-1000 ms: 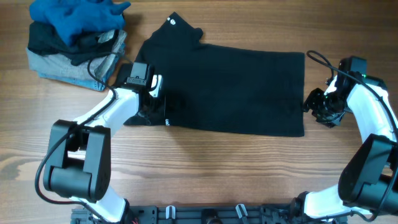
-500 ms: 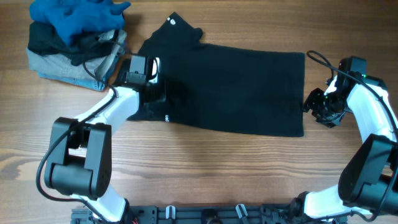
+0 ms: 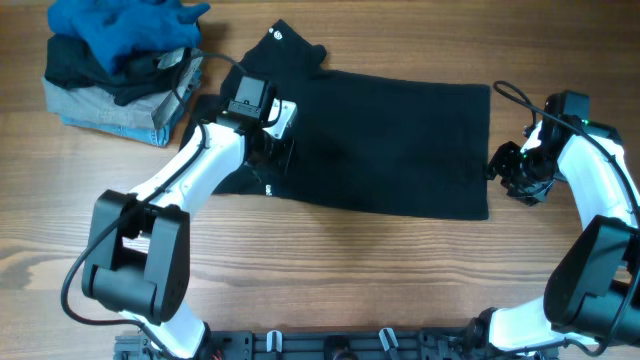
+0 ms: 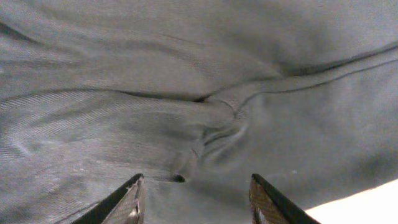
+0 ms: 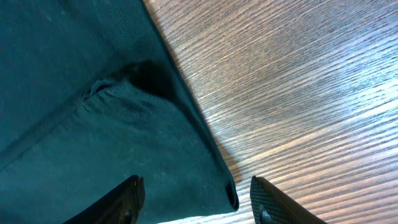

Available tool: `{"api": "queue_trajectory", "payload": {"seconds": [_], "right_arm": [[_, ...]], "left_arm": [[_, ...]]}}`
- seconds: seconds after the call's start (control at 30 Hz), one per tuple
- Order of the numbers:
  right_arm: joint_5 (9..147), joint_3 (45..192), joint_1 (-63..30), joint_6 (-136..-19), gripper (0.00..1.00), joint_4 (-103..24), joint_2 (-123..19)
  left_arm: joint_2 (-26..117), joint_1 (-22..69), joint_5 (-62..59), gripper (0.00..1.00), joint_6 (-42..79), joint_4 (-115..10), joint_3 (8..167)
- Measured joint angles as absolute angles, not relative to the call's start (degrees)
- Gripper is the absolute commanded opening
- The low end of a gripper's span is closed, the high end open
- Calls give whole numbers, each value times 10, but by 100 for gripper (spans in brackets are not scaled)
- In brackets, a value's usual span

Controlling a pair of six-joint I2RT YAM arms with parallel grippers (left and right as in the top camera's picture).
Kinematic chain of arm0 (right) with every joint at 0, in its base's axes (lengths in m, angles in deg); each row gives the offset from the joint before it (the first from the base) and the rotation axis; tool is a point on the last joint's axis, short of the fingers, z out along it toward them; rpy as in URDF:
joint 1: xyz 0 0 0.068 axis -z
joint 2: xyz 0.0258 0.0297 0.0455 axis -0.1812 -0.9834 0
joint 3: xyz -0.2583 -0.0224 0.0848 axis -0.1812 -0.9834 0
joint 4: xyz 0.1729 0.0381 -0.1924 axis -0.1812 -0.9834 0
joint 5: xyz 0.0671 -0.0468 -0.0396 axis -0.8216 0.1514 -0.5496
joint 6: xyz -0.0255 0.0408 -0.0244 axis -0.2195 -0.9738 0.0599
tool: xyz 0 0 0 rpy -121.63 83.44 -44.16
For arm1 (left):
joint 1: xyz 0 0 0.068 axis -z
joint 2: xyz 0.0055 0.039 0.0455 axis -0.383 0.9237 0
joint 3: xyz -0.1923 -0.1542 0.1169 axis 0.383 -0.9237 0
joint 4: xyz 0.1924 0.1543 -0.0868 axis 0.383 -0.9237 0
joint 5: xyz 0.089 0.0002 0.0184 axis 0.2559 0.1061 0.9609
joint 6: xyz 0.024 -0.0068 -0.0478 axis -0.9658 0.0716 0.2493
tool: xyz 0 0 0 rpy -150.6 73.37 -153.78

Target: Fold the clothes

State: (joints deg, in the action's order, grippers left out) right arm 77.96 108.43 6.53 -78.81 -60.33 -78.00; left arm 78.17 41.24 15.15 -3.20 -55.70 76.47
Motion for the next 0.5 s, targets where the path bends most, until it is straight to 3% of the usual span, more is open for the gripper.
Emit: {"api": "queue_trajectory", "payload": {"seconds": [0.17, 0.23, 0.3, 0.5], "right_arm": [[779, 1084, 65, -788, 59, -603, -780], [779, 1084, 65, -788, 59, -603, -780], [779, 1084, 65, -788, 59, -603, -780], [778, 1084, 65, -788, 59, -603, -780]], "left_arm": [[825, 413, 186, 42, -55, -551, 765], [836, 413, 188, 28, -58, -550, 765], [837, 413, 188, 5, -62, -545, 765], [837, 413, 209, 4, -65, -528, 774]]}}
